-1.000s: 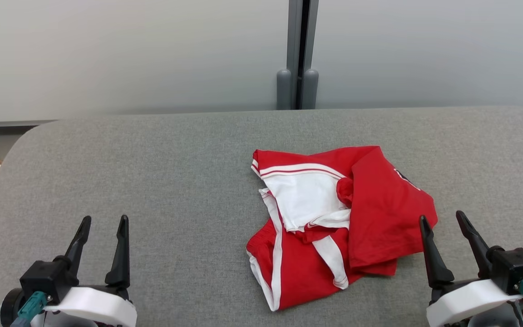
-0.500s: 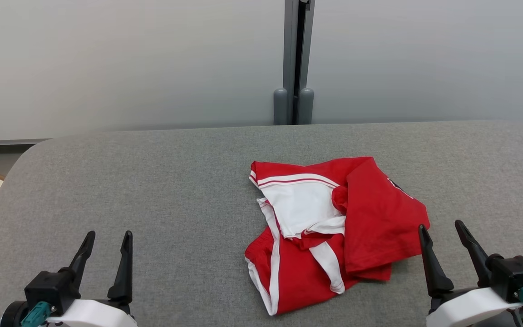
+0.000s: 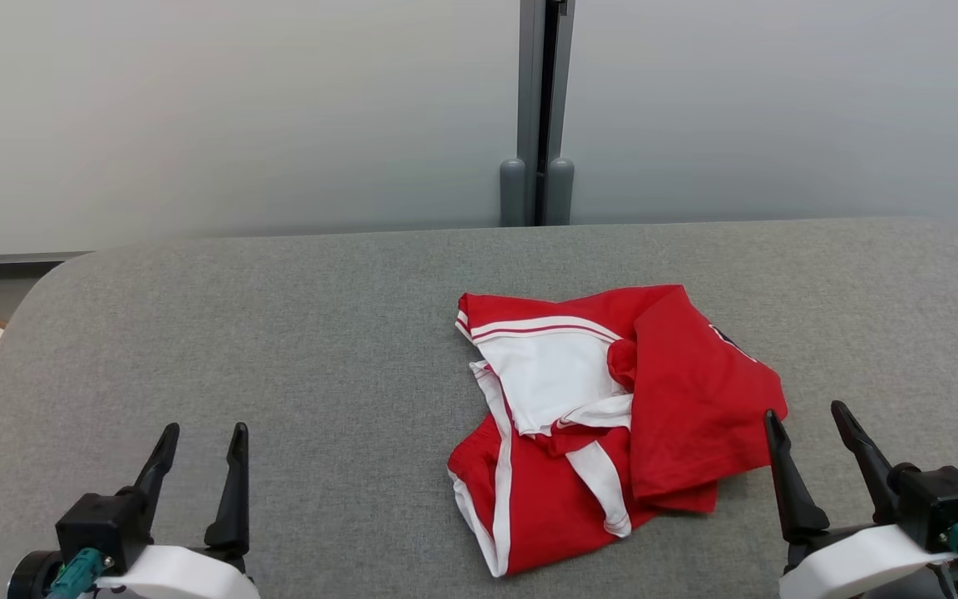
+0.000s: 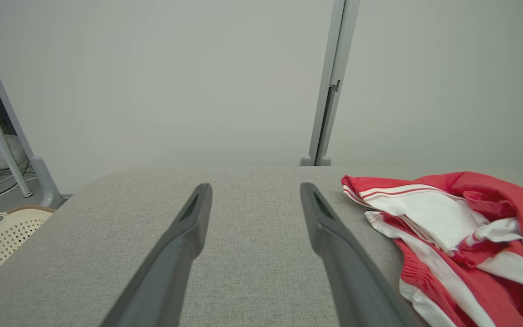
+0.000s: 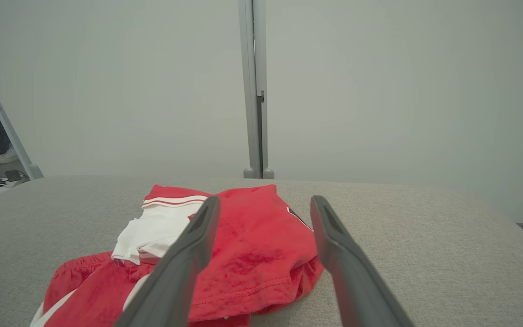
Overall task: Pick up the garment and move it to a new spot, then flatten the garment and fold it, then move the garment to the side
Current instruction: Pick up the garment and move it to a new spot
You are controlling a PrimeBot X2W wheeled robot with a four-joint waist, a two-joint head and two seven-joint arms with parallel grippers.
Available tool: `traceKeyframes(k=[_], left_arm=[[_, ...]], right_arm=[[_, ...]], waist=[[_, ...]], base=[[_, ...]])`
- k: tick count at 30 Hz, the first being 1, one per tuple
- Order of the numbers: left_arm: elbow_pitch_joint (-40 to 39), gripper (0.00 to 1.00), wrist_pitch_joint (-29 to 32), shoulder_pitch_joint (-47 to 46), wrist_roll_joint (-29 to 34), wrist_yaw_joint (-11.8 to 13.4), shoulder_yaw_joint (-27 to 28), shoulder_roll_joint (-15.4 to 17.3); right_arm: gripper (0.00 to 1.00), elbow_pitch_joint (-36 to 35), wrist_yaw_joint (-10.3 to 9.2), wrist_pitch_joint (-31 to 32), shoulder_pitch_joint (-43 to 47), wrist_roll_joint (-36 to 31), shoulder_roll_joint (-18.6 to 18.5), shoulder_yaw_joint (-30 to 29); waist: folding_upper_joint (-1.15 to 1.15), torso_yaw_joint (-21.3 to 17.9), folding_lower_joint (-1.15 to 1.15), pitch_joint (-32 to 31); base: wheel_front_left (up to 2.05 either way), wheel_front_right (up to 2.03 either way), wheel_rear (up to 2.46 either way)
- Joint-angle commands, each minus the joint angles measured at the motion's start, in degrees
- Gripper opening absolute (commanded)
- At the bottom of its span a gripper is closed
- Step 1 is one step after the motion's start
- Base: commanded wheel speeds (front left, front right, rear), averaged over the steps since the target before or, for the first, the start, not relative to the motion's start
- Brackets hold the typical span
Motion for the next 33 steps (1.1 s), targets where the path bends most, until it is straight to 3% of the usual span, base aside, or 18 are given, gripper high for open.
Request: traceKeyframes(k=[1, 5, 10, 17, 26, 33], left_arm=[[-0.43, 1.00, 0.46, -0.89, 0.76, 0.15, -0.64, 0.01], [0.56, 1.00, 2.01, -5.44, 1.17, -1.75, -3.17, -1.27], [4.42, 1.00, 4.24, -15.87, 2.18, -6.44, -7.83, -3.84], [16.34, 1.00, 6.05, -31.70, 2.86, -12.58, -12.98, -9.84], [32.67, 1.00, 10.63, -42.28, 1.25, -16.63, -17.92, -13.95], [44.36, 1.00, 17.76, -47.44, -0.26, -17.48, -22.18, -15.20]], right_arm=[[1.00, -0.22, -0.02, 0.33, -0.38, 0.18, -0.21, -0.13], [1.00, -0.46, -0.02, 0.34, -1.24, 0.06, -0.07, 0.17], [1.00, -1.05, -0.02, -0.02, -3.59, 0.32, 0.04, 1.71], [1.00, -0.80, -0.02, -0.39, -7.63, 0.29, -0.06, 4.14], [1.00, 1.61, -0.02, -2.93, -10.72, 1.20, 0.45, 5.05], [1.00, 4.00, -0.02, -4.89, -12.55, 2.00, 0.85, 5.52]], waist=[[0.00, 0.19, 0.00, 0.27], [0.00, 0.07, 0.00, 1.35], [0.00, -1.77, 0.00, 5.33], [0.00, -6.09, 0.00, 12.85], [0.00, -11.05, 0.00, 18.64], [0.00, -13.06, 0.00, 20.87]], base=[[0.00, 0.00, 0.00], [0.00, 0.00, 0.00], [0.00, 0.00, 0.00], [0.00, 0.00, 0.00], [0.00, 0.00, 0.00], [0.00, 0.00, 0.00]])
